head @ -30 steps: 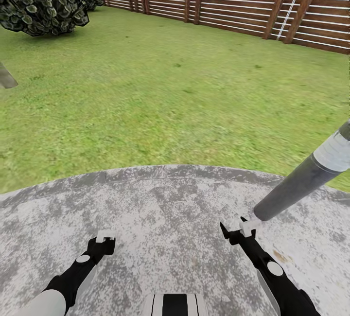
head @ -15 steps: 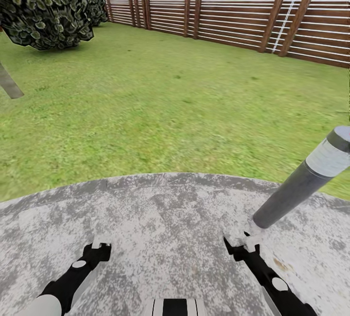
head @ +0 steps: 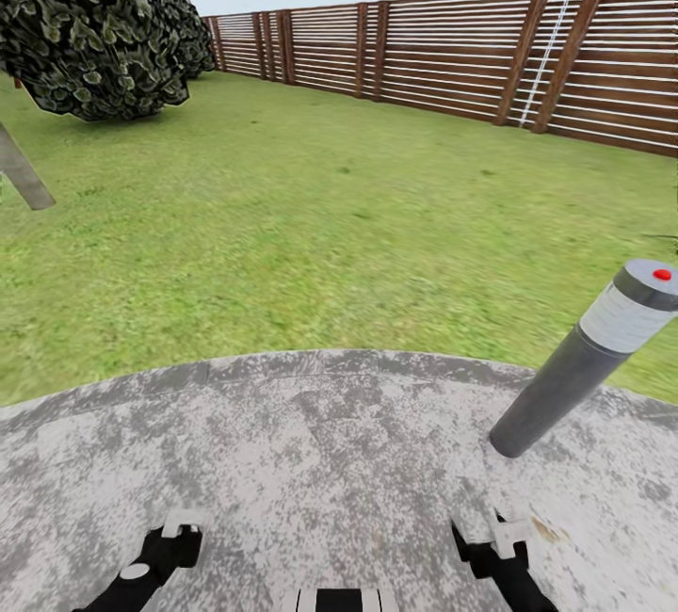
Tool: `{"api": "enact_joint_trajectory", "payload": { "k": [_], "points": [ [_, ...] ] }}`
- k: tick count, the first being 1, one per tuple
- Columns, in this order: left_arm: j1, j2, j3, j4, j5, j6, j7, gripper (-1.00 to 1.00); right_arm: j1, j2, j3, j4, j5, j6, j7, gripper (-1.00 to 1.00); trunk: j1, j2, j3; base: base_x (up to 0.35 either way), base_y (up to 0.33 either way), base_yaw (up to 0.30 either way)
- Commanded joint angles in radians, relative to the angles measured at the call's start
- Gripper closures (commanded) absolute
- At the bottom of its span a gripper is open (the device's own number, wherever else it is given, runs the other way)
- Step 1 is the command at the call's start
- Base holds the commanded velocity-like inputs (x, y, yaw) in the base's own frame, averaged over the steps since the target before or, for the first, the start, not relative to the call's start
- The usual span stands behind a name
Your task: In the garden, pick up the pesticide atomizer on the floor and spray pesticide onto both trees until each tree trunk is fully covered.
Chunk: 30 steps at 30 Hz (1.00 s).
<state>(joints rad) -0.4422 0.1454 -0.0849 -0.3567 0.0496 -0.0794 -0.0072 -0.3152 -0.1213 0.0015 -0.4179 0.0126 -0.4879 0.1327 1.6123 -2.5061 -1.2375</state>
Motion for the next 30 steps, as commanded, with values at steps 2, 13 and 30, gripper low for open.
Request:
{"api": "enact_joint_trajectory", "payload": {
  "k": [2,13,30],
  "points": [
    [0.017,0.001,-0.007,0.000,0.008,-0.004,0.001,1.00,0.004,0.000,0.000,0.026,0.001,-0.009,0.000,-1.00,-0.001,0.000,0.007,0.000,0.000,0.000],
    [0.053,-0.001,-0.007,0.005,0.038,-0.009,0.010,1.00,0.011,0.003,0.001,0.095,0.001,-0.077,-0.001,-1.00,-0.004,0.002,0.045,0.000,0.000,0.000],
    [0.102,-0.012,-0.007,-0.006,0.056,-0.014,0.010,1.00,0.011,0.005,0.002,0.110,0.001,-0.078,-0.005,-1.00,-0.004,0.002,0.048,-0.133,-0.171,0.119]
  ]
}}
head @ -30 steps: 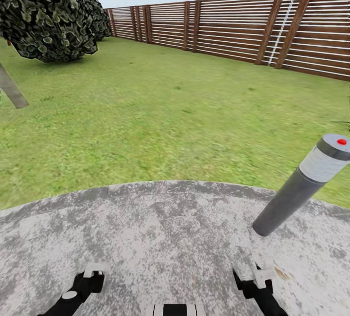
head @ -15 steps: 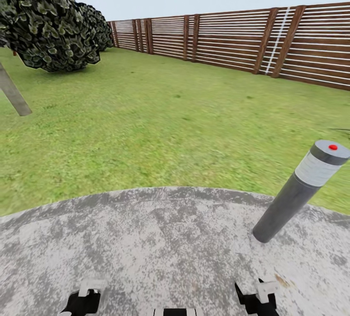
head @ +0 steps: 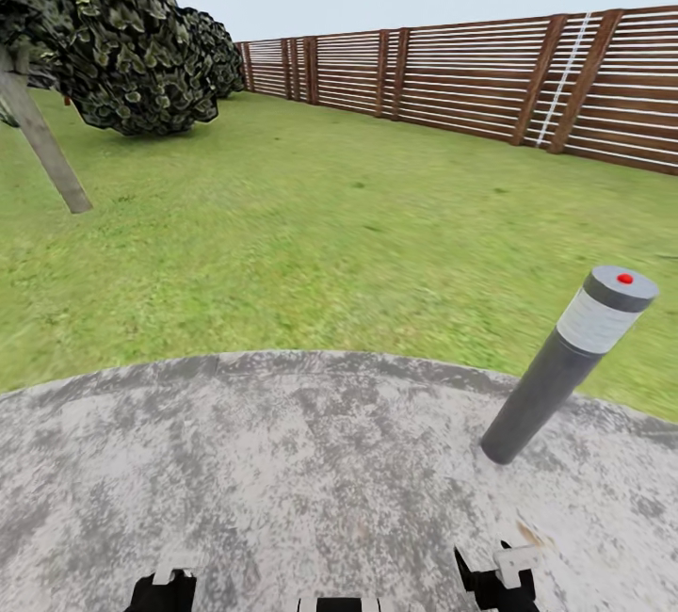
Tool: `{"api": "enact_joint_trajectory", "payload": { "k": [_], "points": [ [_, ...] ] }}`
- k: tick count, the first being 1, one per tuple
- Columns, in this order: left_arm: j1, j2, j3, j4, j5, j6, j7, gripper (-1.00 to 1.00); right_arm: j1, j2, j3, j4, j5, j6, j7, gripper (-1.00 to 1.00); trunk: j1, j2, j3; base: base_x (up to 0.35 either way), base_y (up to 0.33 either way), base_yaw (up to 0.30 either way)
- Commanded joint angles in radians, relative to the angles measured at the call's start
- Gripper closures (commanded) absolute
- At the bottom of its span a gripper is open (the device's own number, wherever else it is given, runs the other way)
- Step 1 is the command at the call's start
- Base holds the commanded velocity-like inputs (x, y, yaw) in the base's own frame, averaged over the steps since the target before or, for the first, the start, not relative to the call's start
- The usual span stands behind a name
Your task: In the garden, pick up the pesticide atomizer on the floor and spray pesticide onto both trees until each tree trunk is fully covered.
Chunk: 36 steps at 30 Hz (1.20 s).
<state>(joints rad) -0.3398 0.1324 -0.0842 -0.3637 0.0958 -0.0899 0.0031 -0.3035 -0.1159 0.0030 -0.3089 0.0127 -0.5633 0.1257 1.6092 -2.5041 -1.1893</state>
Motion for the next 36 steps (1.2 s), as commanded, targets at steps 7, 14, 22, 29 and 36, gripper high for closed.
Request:
{"api": "enact_joint_trajectory", "payload": {
  "k": [7,14,22,29,36],
  "points": [
    [-0.001,0.001,-0.008,0.002,0.010,-0.003,0.000,1.00,0.000,-0.001,0.000,0.002,0.001,-0.003,0.002,-1.00,-0.001,0.000,-0.001,-0.235,-0.196,0.278],
    [-0.001,0.000,-0.008,0.003,0.010,-0.002,0.000,1.00,0.000,-0.001,0.000,0.002,0.001,-0.003,0.002,-1.00,-0.001,0.000,-0.001,-0.235,-0.196,0.279],
    [-0.001,0.000,-0.007,0.005,0.010,-0.002,0.000,1.00,0.000,-0.001,0.000,0.002,0.001,-0.003,0.002,-1.00,-0.001,0.000,-0.001,-0.236,-0.196,0.279],
    [-0.001,0.000,-0.006,0.006,0.011,-0.002,0.000,1.00,0.000,0.000,0.000,0.002,0.001,-0.003,0.002,-1.00,-0.001,0.000,-0.001,-0.236,-0.196,0.278],
    [-0.001,0.000,-0.006,0.006,0.011,-0.002,0.000,1.00,0.000,0.001,0.000,0.002,0.001,-0.003,0.002,-1.00,-0.001,0.000,-0.001,-0.236,-0.196,0.278]
  ]
}}
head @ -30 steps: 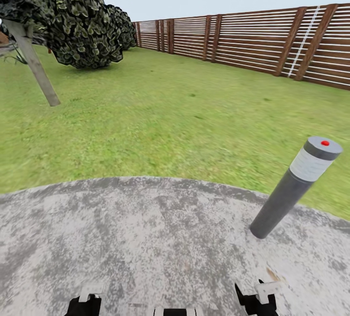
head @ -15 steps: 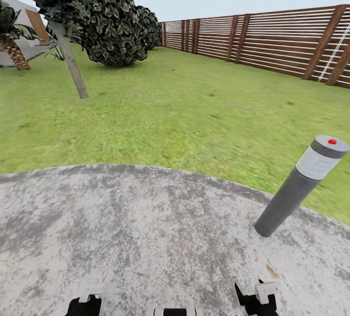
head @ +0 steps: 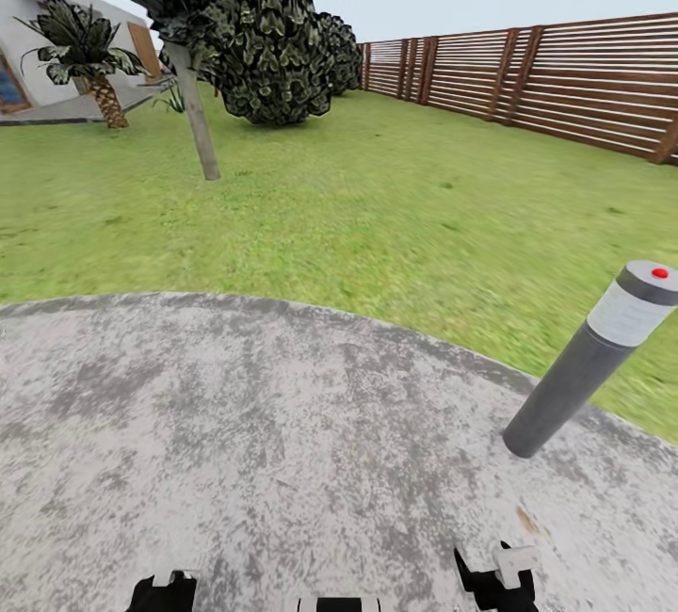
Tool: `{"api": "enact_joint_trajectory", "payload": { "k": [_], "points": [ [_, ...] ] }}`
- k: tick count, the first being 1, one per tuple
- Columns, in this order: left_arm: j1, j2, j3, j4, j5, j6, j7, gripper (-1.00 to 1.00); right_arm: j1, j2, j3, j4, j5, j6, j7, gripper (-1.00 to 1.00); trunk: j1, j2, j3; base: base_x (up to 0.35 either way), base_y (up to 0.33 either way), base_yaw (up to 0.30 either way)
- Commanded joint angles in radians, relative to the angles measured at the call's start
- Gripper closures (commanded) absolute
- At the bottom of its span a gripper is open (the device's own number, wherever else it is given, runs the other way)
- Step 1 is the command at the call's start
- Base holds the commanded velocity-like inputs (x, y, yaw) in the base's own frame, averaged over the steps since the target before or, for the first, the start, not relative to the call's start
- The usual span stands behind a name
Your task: In the garden, pick up the pesticide atomizer on the floor and spray pesticide onto both trees until each tree trunk is fully covered.
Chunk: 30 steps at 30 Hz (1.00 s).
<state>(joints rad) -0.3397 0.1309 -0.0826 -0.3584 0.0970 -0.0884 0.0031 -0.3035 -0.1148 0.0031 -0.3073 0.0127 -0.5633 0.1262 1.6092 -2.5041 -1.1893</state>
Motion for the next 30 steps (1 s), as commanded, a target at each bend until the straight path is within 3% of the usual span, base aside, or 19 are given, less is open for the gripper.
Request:
{"api": "enact_joint_trajectory", "payload": {
  "k": [1,30],
  "points": [
    [-0.001,0.001,-0.008,0.001,0.010,-0.004,0.000,1.00,0.000,0.000,0.000,0.001,0.001,-0.003,0.002,-1.00,-0.001,0.000,-0.001,-0.236,-0.196,0.278],
    [-0.001,0.000,-0.008,0.004,0.010,-0.004,0.000,1.00,0.000,0.004,0.000,0.001,0.001,-0.003,0.001,-1.00,-0.001,0.000,-0.001,-0.236,-0.196,0.279]
  ]
}}
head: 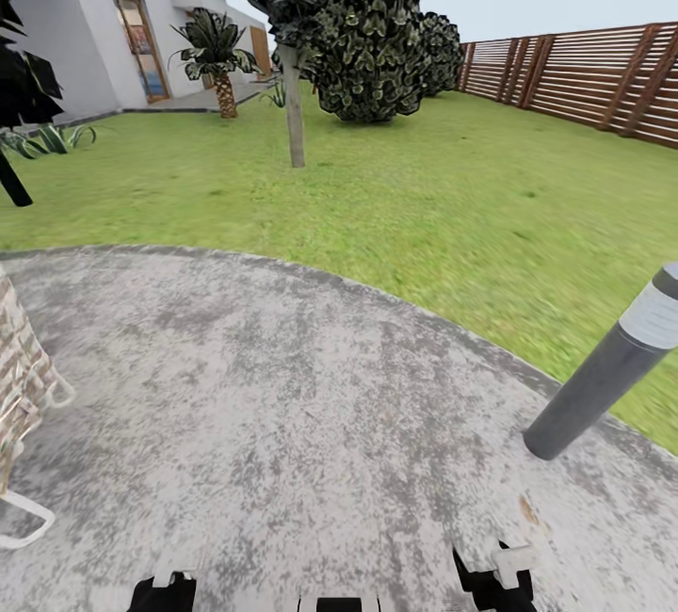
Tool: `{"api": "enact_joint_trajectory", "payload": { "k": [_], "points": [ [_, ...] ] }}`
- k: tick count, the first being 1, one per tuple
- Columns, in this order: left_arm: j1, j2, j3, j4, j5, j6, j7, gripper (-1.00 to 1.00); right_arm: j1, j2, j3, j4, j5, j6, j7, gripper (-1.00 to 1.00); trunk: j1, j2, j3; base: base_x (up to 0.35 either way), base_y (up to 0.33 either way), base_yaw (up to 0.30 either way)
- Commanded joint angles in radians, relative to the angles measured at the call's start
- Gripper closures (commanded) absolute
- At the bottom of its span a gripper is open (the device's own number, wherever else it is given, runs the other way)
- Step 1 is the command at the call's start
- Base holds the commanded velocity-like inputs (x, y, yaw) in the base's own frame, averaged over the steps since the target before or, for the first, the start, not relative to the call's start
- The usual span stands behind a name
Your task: In the garden, pick up the pesticide atomizer on the floor and spray pesticide onto both trees until each tree trunk is fully covered.
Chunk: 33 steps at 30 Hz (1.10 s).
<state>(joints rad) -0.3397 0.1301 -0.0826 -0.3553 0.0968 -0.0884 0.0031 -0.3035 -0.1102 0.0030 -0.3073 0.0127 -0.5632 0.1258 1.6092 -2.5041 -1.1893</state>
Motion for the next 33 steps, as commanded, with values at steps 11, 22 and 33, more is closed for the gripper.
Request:
{"api": "enact_joint_trajectory", "payload": {
  "k": [11,22,33],
  "points": [
    [-0.001,0.002,-0.008,0.001,0.010,-0.004,0.000,1.00,0.000,0.000,0.000,0.001,0.001,-0.002,0.002,-1.00,-0.001,0.000,-0.001,-0.236,-0.196,0.279],
    [-0.001,0.005,-0.007,0.001,0.010,-0.003,0.000,1.00,0.000,0.000,0.000,0.001,0.001,-0.003,0.002,-1.00,-0.001,0.000,-0.001,-0.236,-0.195,0.279],
    [-0.001,0.005,-0.006,0.001,0.011,-0.002,0.000,1.00,0.000,0.000,0.000,0.001,0.001,-0.002,0.003,-1.00,-0.001,0.000,-0.001,-0.236,-0.195,0.279]
  ]
}}
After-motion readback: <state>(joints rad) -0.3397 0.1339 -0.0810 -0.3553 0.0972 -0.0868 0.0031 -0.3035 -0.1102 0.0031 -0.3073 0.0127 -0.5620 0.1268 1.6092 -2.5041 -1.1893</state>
